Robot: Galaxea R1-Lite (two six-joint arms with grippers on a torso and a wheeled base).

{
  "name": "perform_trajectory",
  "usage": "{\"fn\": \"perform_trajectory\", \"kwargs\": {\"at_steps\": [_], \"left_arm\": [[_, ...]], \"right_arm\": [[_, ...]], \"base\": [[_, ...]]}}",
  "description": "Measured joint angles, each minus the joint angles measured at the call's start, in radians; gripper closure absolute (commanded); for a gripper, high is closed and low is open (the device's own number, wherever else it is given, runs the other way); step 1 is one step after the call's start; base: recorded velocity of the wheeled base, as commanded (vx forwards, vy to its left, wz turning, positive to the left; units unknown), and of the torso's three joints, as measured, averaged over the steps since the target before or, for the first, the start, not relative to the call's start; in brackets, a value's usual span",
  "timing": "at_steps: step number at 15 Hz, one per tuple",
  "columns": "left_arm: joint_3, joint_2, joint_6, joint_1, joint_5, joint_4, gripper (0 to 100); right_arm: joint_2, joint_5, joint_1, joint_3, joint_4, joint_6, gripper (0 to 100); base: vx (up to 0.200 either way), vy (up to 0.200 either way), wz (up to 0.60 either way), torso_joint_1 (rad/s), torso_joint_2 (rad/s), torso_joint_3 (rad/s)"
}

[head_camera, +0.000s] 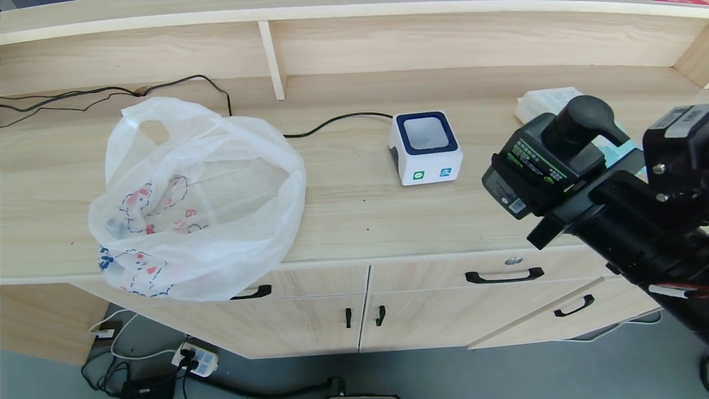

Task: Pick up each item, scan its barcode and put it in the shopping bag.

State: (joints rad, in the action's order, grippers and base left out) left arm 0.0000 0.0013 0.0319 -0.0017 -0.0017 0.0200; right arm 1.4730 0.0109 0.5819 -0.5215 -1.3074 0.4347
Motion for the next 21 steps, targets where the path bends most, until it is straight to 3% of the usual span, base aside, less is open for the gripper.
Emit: {"fn": "perform_trajectory", "kwargs": {"at_steps": [5, 10, 18, 21], "left_arm": [[0.000, 0.000, -0.001, 0.000, 0.000, 0.001, 0], [0.000, 0.000, -0.002, 0.001, 0.000, 0.001, 0], [0.000, 0.000, 0.001, 0.000, 0.000, 0.001, 0], [0.000, 0.000, 0.003, 0.000, 0.000, 0.003, 0]], "right_arm": [[-0.037, 0.004, -0.087, 0.014, 0.002, -0.044, 100], [-0.043, 0.020, -0.097, -0.006, 0.037, -0.050, 100], [-0.011, 0.078, 0.018, -0.103, 0.044, -0.089, 100], [0.042, 0.079, 0.022, -0.121, 0.045, -0.271, 100]], "base": [[0.000, 0.200, 0.00, 0.016, 0.01, 0.002], [0.000, 0.000, 0.60, -0.001, 0.00, 0.002], [0.000, 0.000, 0.60, -0.001, 0.00, 0.002], [0.000, 0.000, 0.00, 0.000, 0.00, 0.000]]}}
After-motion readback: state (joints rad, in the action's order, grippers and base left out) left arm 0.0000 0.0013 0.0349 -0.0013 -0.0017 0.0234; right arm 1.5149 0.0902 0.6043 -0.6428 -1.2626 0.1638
